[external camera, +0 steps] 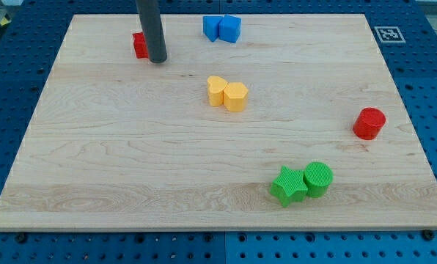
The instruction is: Point your hand in between the yellow hexagon and green circle
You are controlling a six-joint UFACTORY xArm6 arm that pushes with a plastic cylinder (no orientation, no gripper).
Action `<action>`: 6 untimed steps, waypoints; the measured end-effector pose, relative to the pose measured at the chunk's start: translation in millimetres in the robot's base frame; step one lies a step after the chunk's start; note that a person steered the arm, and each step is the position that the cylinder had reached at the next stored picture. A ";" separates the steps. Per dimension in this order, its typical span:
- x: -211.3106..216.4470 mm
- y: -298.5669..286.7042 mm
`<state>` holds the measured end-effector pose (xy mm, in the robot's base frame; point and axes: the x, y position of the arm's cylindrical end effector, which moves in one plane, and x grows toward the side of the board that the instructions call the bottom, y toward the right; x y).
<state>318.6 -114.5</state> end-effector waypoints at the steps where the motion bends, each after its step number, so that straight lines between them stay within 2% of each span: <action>1: 0.8 39.4; 2: -4.7 11.5; 3: -28.5 -34.9; 4: -41.4 -44.7; 6: -39.9 -65.1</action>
